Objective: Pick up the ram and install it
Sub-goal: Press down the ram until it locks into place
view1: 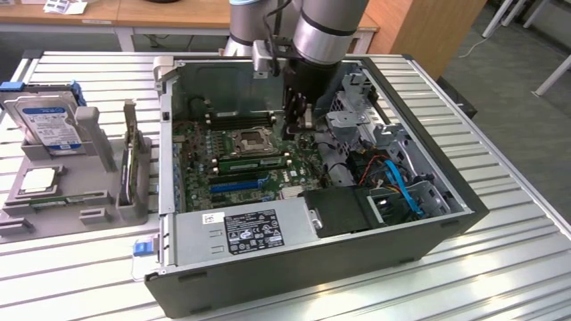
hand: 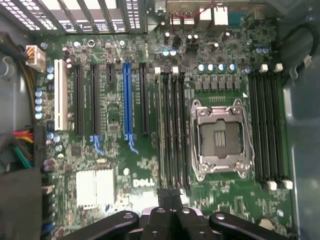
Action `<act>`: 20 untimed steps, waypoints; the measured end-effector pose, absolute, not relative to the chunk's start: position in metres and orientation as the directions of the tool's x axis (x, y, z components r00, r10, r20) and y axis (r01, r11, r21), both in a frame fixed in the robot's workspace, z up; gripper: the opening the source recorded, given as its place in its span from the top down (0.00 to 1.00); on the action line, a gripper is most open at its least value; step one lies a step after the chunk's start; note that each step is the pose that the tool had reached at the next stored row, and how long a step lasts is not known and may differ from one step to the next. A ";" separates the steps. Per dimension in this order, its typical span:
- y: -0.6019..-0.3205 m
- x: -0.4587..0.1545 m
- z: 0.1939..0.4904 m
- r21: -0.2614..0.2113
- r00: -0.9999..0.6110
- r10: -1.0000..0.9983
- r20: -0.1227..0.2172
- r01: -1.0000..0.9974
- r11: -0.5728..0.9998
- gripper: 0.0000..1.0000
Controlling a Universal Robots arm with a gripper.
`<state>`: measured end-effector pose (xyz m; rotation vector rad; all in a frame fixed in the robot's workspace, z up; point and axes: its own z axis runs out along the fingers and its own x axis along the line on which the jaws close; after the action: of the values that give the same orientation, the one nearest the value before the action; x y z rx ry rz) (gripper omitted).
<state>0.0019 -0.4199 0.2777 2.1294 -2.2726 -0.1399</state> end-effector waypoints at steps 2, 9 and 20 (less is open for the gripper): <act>-0.420 -0.003 0.274 0.082 -0.067 -0.997 -0.044 -0.995 0.063 0.89; -0.420 -0.003 0.261 0.081 -0.066 -0.997 -0.044 -0.995 0.063 0.89; -0.420 0.006 0.245 0.081 -0.066 -0.997 -0.044 -0.995 0.062 0.89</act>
<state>0.0061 -0.4198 0.2451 2.1309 -2.2723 -0.1387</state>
